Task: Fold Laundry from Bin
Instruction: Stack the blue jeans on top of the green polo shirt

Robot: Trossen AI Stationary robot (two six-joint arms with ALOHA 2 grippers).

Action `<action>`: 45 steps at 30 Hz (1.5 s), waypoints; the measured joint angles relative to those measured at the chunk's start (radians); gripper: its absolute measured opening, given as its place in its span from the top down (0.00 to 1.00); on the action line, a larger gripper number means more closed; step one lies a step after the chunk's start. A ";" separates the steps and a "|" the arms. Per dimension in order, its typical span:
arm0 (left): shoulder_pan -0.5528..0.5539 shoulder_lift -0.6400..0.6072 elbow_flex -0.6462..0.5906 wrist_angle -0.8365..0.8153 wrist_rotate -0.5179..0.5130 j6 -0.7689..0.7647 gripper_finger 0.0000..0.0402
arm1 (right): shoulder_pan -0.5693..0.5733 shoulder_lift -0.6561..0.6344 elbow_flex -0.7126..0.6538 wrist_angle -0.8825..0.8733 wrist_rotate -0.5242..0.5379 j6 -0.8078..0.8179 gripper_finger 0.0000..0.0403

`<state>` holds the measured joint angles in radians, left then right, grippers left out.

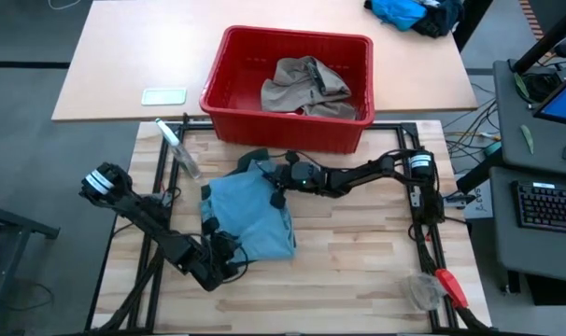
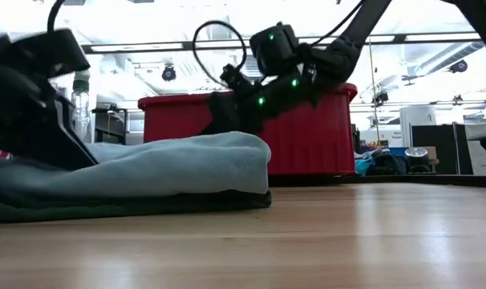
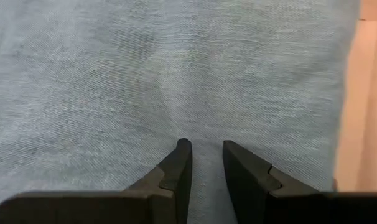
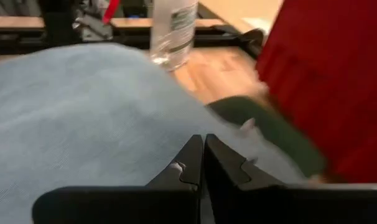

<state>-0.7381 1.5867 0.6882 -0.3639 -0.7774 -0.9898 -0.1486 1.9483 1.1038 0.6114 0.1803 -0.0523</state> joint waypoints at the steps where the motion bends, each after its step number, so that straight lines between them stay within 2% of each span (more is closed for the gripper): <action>1: -0.001 -0.007 0.021 -0.041 0.006 -0.004 0.81 | 0.001 -0.016 0.000 -0.014 0.006 -0.007 0.98; 5: -0.005 -0.027 0.098 -0.177 0.009 -0.003 0.81 | 0.030 -0.090 -0.001 -0.092 0.010 -0.033 0.98; 8: -0.018 -0.032 0.140 -0.223 -0.002 0.017 0.81 | 0.072 -0.149 -0.014 -0.168 -0.034 -0.039 0.98; 12: -0.046 -0.032 0.165 -0.220 -0.009 0.041 0.81 | 0.132 -0.210 -0.064 -0.171 -0.232 -0.040 0.98; 14: -0.061 -0.032 0.165 -0.217 -0.007 0.041 0.81 | 0.164 -0.221 -0.105 -0.135 -0.348 -0.046 0.98; 16: -0.074 -0.033 0.155 -0.191 0.000 0.033 0.81 | 0.197 -0.215 -0.152 -0.072 -0.418 -0.040 0.98; 19: -0.085 -0.027 0.138 -0.165 0.002 0.011 0.81 | 0.241 -0.188 -0.205 0.014 -0.403 -0.028 0.98; 24: -0.089 -0.006 0.100 -0.126 0.043 -0.035 0.81 | 0.287 -0.110 -0.232 0.023 -0.361 -0.037 0.98; 29: -0.093 0.026 0.054 -0.112 0.088 -0.118 0.81 | 0.287 -0.037 -0.238 0.028 -0.361 0.005 0.98; 34: -0.104 0.036 0.017 -0.097 0.086 -0.196 0.81 | 0.287 0.006 -0.242 0.039 -0.308 0.028 0.98; 45: -0.122 0.003 0.059 -0.164 0.134 -0.166 0.81 | 0.286 -0.038 -0.252 -0.001 -0.300 0.044 0.98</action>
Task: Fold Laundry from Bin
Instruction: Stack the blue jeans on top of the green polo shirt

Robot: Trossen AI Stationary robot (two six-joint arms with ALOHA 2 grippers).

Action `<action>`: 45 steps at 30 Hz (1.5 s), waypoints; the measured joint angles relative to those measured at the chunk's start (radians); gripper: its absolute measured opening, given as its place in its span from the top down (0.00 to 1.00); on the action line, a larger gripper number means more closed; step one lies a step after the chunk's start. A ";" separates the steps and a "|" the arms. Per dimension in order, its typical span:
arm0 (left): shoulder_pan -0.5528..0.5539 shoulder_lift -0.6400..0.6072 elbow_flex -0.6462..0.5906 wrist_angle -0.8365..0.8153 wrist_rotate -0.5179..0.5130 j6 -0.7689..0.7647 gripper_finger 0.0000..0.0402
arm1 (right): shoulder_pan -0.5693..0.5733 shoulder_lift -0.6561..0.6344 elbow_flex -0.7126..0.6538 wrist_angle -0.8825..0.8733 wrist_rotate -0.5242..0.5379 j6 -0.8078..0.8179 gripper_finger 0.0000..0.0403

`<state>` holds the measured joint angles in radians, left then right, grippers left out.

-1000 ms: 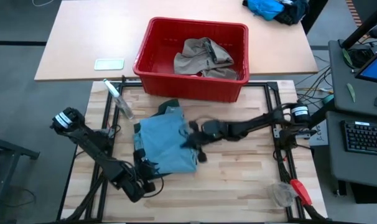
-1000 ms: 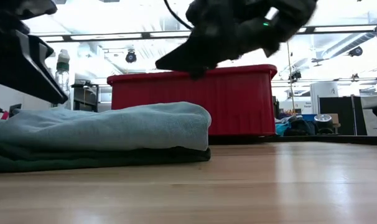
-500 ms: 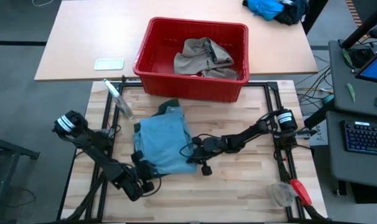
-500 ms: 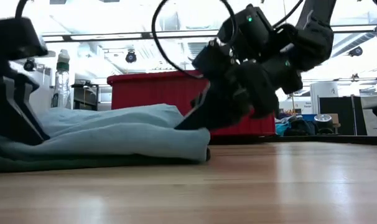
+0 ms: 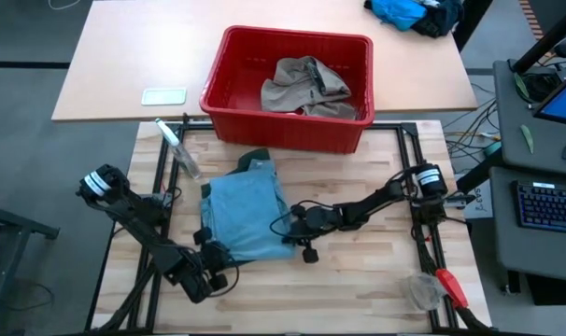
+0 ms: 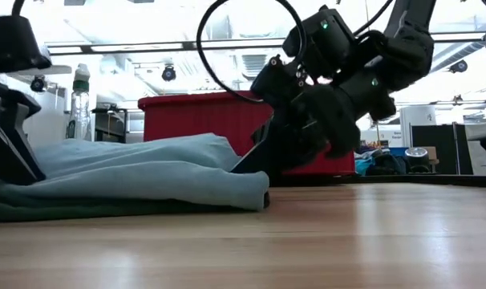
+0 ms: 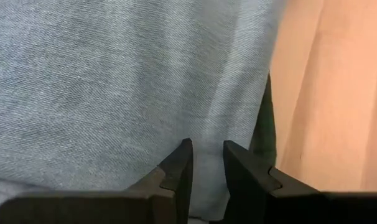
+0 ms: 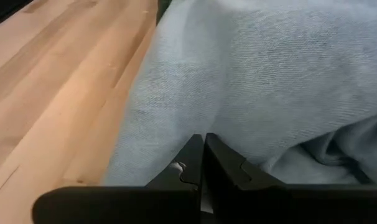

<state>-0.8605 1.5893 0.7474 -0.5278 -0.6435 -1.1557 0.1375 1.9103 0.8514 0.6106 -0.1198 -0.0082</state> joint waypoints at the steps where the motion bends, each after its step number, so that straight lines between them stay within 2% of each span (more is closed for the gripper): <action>1: -0.001 0.000 0.010 -0.019 0.002 0.001 0.81 | 0.000 -0.013 -0.001 -0.012 0.001 0.000 0.98; 4: -0.001 0.000 0.042 -0.067 0.003 0.004 0.81 | 0.002 -0.054 0.000 -0.041 0.006 0.002 0.98; 12: -0.001 -0.001 0.071 -0.073 -0.034 0.025 0.81 | 0.058 -0.108 0.024 -0.031 -0.001 -0.015 0.98; 17: 0.002 0.007 0.068 -0.074 -0.093 0.014 0.81 | 0.097 -0.085 0.046 -0.030 0.000 -0.020 0.98; 25: 0.002 0.010 0.068 -0.066 -0.101 -0.005 0.81 | 0.101 -0.005 0.039 -0.027 0.007 0.025 0.98; 28: 0.000 0.010 0.068 -0.063 -0.063 -0.018 0.81 | 0.099 0.025 0.033 -0.026 0.037 0.041 0.98; 36: -0.005 0.024 0.056 -0.066 0.026 -0.107 0.81 | 0.080 0.048 0.023 -0.026 0.038 0.077 0.98; 45: -0.014 0.009 0.095 -0.100 0.065 -0.055 0.81 | 0.080 -0.031 0.019 -0.115 0.047 0.113 0.98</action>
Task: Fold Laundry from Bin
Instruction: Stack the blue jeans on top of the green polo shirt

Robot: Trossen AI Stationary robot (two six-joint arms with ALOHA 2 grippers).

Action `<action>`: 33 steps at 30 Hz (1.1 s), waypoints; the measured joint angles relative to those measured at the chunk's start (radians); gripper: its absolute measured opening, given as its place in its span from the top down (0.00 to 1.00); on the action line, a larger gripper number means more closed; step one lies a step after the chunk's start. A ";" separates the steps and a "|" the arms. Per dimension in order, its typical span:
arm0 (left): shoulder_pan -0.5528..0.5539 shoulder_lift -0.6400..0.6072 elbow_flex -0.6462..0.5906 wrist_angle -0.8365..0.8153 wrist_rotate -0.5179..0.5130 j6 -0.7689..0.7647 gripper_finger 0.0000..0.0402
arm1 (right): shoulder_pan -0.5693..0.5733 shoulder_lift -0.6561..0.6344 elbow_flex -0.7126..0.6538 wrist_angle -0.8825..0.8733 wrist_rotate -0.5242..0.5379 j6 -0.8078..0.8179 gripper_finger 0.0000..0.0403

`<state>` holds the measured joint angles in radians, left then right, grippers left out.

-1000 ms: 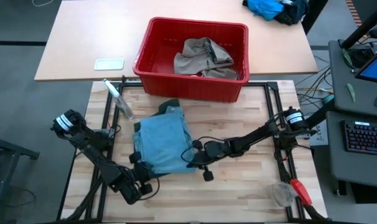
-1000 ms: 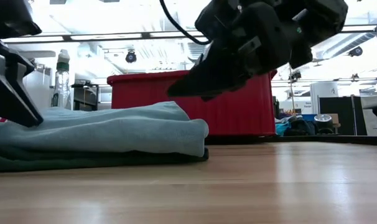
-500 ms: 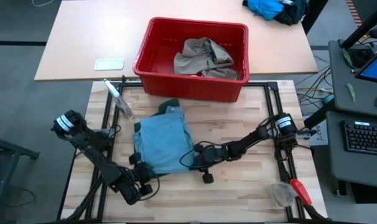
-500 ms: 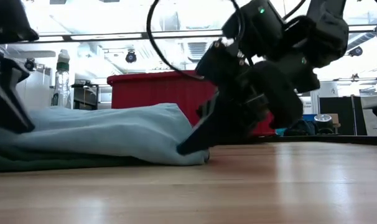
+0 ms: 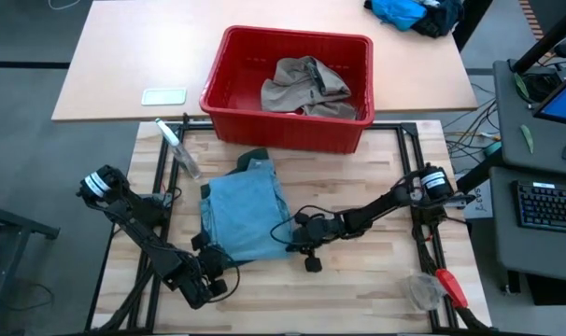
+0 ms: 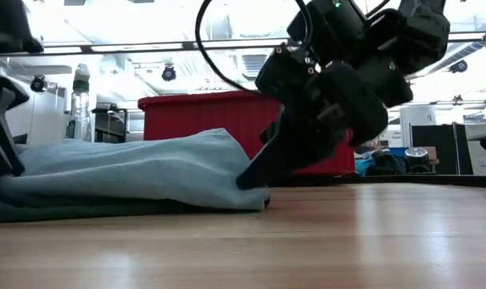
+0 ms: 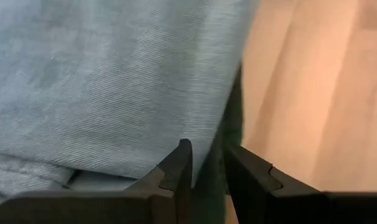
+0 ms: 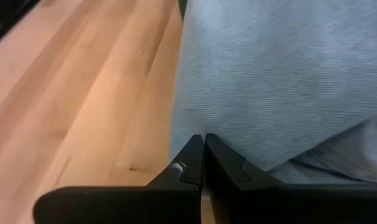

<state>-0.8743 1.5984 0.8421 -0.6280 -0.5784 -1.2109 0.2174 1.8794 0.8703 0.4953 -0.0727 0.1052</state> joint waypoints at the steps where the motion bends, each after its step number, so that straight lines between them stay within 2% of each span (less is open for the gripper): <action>1: 0.000 -0.002 0.014 -0.016 0.002 0.015 0.81 | 0.000 -0.016 0.000 -0.020 0.002 0.006 0.98; 9: 0.000 -0.025 0.111 -0.124 -0.090 0.148 0.81 | -0.018 -0.112 0.002 -0.053 0.000 -0.057 0.98; 14: 0.023 -0.087 0.093 -0.132 -0.170 0.224 0.81 | -0.094 -0.168 0.002 -0.042 -0.001 -0.091 0.98; 19: 0.081 -0.182 -0.003 -0.143 -0.229 0.234 0.81 | -0.199 -0.157 0.035 -0.008 -0.001 -0.082 0.98; 27: 0.275 -0.353 -0.226 -0.141 -0.379 0.232 0.81 | -0.303 -0.018 0.196 -0.016 0.025 -0.119 0.98; 30: 0.358 -0.409 -0.305 -0.106 -0.378 0.227 0.81 | -0.335 0.022 0.245 -0.057 0.057 -0.124 0.98; 33: 0.409 -0.451 -0.375 -0.078 -0.330 0.230 0.81 | -0.361 0.042 0.281 -0.121 0.058 -0.136 0.98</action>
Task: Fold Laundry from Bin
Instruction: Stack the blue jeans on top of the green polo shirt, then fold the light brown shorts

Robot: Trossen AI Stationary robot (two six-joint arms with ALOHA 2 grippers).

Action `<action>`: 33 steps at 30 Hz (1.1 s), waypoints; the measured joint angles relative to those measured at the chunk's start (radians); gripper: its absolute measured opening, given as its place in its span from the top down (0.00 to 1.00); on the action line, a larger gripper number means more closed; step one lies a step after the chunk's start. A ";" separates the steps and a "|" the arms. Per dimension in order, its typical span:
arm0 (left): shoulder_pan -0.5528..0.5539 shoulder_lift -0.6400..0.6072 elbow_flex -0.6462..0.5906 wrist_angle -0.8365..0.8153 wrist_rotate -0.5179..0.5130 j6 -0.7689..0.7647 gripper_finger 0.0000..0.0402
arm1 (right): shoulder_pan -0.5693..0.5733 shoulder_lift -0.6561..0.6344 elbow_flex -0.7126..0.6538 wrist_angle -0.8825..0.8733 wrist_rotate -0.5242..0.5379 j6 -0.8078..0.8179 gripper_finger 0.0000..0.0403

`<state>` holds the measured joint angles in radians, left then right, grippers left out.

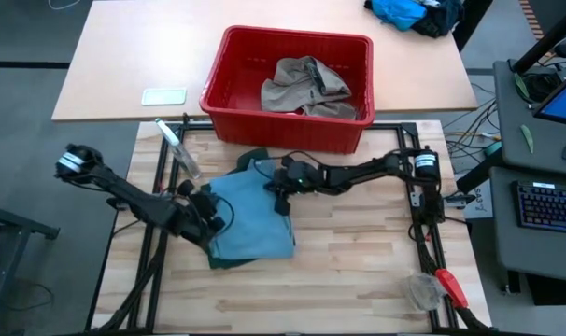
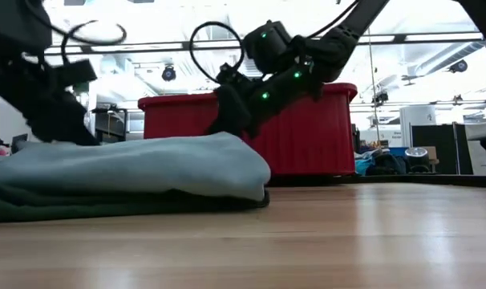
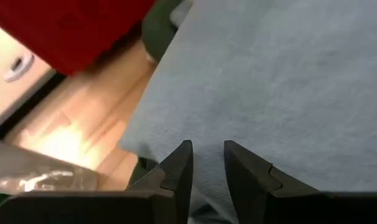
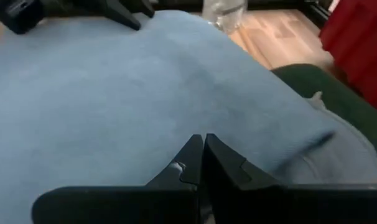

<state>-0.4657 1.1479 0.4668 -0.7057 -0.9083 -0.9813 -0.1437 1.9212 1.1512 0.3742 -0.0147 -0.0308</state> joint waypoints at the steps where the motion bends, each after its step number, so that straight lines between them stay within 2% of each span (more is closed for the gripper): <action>1: 0.009 -0.010 -0.019 0.009 0.012 0.000 0.81 | -0.008 0.003 0.010 -0.018 0.003 -0.011 0.98; 5: 0.023 -0.044 -0.077 0.021 0.021 -0.017 0.81 | -0.039 0.010 0.021 -0.080 0.009 -0.034 0.98; 9: 0.023 -0.075 -0.073 0.002 0.025 -0.005 0.81 | -0.058 -0.011 0.013 -0.124 -0.028 -0.022 0.98; 15: 0.023 -0.157 0.047 -0.047 0.058 0.134 0.81 | -0.079 -0.108 0.107 -0.404 -0.041 -0.023 0.98; 21: 0.023 -0.234 0.197 -0.058 0.085 0.352 0.81 | -0.099 -0.153 0.326 -0.662 -0.004 -0.039 0.98; 23: 0.023 -0.244 0.233 -0.073 0.055 0.398 0.81 | -0.107 -0.156 0.417 -0.727 0.069 -0.028 0.98; 28: 0.023 -0.250 0.283 -0.108 -0.113 0.431 0.81 | -0.153 -0.157 0.624 -0.844 0.261 -0.008 0.98; 33: 0.023 -0.251 0.293 -0.190 -0.175 0.434 0.81 | -0.244 -0.134 0.785 -0.948 0.276 0.032 0.98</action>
<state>-0.4431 0.8974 0.7598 -0.8956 -1.0830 -0.5468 -0.3878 1.7877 1.9365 -0.5737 0.2615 0.0016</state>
